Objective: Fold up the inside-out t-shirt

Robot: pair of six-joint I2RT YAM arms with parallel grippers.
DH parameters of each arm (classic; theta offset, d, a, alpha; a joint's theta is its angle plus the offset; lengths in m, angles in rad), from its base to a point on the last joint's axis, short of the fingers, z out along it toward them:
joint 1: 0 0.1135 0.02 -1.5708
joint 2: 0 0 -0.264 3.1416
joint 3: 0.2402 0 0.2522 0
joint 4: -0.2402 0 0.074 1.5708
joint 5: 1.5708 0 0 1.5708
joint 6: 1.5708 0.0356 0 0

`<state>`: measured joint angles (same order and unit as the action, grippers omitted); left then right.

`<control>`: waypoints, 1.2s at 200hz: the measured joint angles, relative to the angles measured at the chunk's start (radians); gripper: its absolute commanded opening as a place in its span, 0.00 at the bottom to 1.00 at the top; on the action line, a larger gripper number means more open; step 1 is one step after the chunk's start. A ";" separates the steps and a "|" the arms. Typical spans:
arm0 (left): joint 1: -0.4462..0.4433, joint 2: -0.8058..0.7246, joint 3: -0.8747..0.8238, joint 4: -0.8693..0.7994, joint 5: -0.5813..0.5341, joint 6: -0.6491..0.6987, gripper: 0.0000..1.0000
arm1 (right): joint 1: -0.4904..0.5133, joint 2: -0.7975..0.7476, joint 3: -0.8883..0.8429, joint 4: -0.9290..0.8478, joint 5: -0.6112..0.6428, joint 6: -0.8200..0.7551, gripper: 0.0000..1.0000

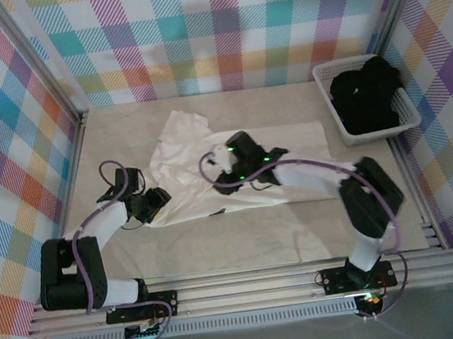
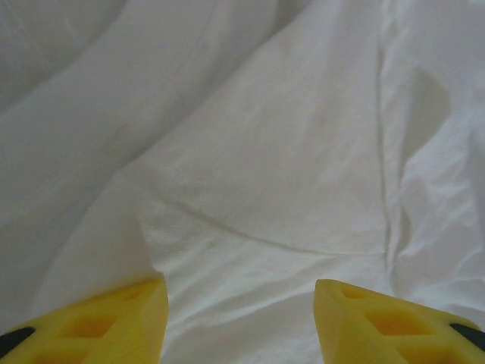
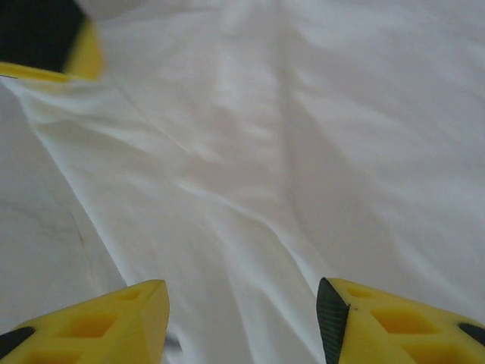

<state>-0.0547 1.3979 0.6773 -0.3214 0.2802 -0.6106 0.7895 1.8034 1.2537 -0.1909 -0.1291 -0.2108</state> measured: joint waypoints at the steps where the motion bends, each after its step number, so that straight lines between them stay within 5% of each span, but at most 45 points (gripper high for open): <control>1: 0.000 0.003 0.000 0.001 0.001 0.001 0.51 | 0.002 0.005 0.004 0.001 -0.002 -0.003 0.57; 41: 0.014 0.031 -0.032 0.062 0.019 -0.001 0.51 | 0.063 0.250 0.196 -0.007 -0.030 -0.140 0.60; 94: 0.018 0.011 -0.065 0.109 0.026 -0.002 0.51 | 0.069 0.367 0.301 -0.065 0.000 -0.230 0.54; 142: 0.018 0.003 -0.074 0.117 0.026 0.002 0.51 | 0.068 0.399 0.327 -0.069 0.049 -0.257 0.15; 185: 0.019 -0.008 -0.092 0.137 0.026 0.002 0.51 | 0.029 0.399 0.327 -0.011 0.048 -0.155 0.00; 202: 0.019 -0.008 -0.096 0.142 0.025 0.003 0.51 | -0.019 0.399 0.341 -0.009 0.034 -0.054 0.01; 220: 0.019 -0.012 -0.099 0.145 0.024 0.006 0.51 | -0.086 0.406 0.397 -0.028 0.016 0.076 0.12; 240: 0.019 -0.013 -0.100 0.146 0.024 0.007 0.51 | -0.165 0.432 0.481 -0.042 -0.013 0.226 0.42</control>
<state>-0.0357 1.3853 0.5770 -0.1757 0.3042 -0.6033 0.6247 2.2356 1.7348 -0.2329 -0.1425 0.0154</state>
